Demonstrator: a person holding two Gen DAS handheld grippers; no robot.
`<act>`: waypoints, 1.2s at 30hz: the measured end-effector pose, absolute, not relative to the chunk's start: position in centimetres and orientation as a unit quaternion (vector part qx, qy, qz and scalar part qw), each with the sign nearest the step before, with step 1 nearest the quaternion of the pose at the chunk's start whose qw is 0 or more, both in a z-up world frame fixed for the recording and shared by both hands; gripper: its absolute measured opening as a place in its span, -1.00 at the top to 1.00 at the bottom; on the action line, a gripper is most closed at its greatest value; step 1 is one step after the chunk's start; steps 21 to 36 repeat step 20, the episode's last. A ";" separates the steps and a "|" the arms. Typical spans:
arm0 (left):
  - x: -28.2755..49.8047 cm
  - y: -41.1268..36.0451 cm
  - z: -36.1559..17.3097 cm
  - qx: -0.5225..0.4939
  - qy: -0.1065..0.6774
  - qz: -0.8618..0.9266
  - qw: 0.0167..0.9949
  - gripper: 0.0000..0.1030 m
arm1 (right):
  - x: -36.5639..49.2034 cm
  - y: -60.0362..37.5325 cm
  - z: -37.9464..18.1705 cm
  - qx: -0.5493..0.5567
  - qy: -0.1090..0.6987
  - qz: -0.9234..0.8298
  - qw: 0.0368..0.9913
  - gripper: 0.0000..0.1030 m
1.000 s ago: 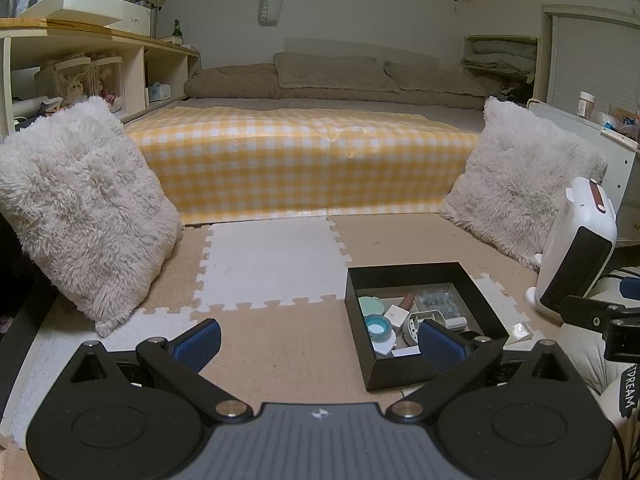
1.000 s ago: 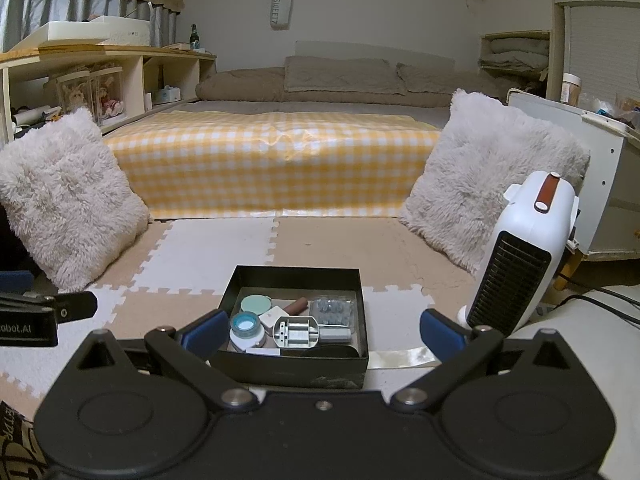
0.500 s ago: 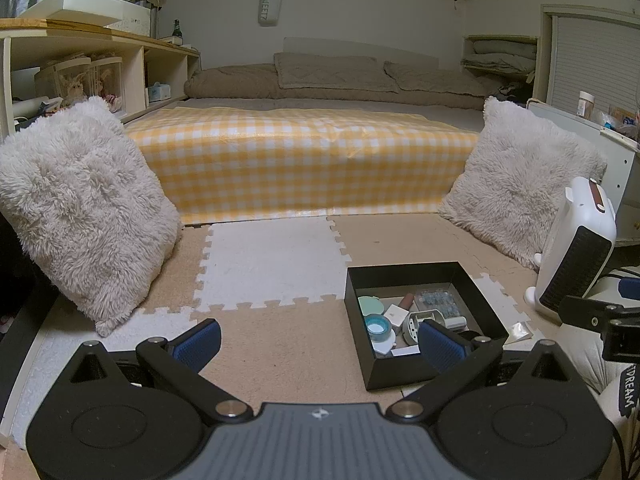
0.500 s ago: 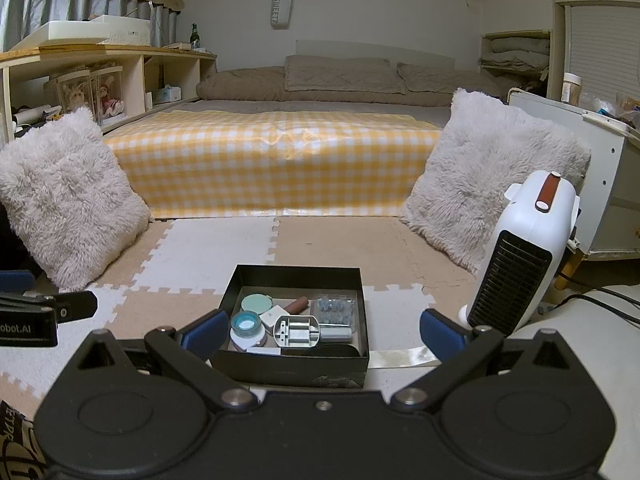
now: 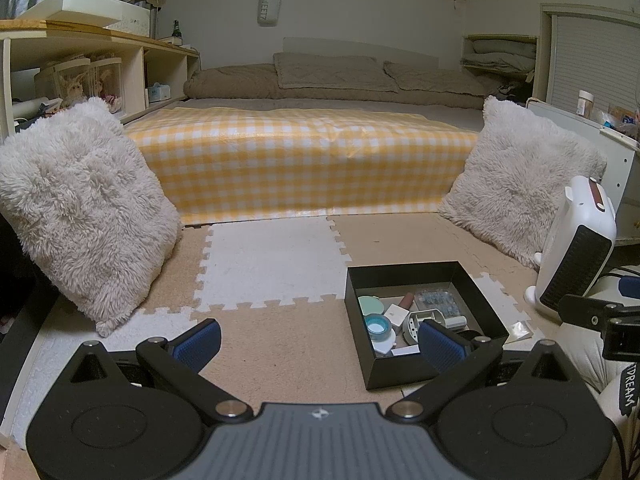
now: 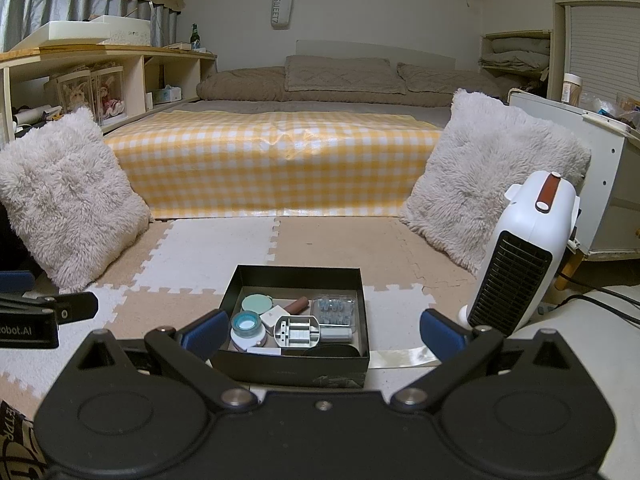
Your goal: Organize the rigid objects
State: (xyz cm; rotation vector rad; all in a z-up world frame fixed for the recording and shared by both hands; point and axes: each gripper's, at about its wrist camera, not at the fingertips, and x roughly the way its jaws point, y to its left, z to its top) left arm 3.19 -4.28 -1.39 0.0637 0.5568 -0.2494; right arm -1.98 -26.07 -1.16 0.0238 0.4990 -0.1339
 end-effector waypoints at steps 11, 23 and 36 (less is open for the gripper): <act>3.2 -4.2 -1.4 0.032 0.274 -0.123 0.953 -1.00 | -2.0 -26.1 -1.1 0.012 0.247 -0.067 0.967 -1.00; 3.2 -4.0 -1.4 0.033 0.275 -0.119 0.953 -1.00 | -2.0 -26.1 -1.1 0.012 0.247 -0.066 0.967 -1.00; 3.2 -4.0 -1.4 0.033 0.275 -0.119 0.953 -1.00 | -2.0 -26.1 -1.1 0.012 0.247 -0.066 0.967 -1.00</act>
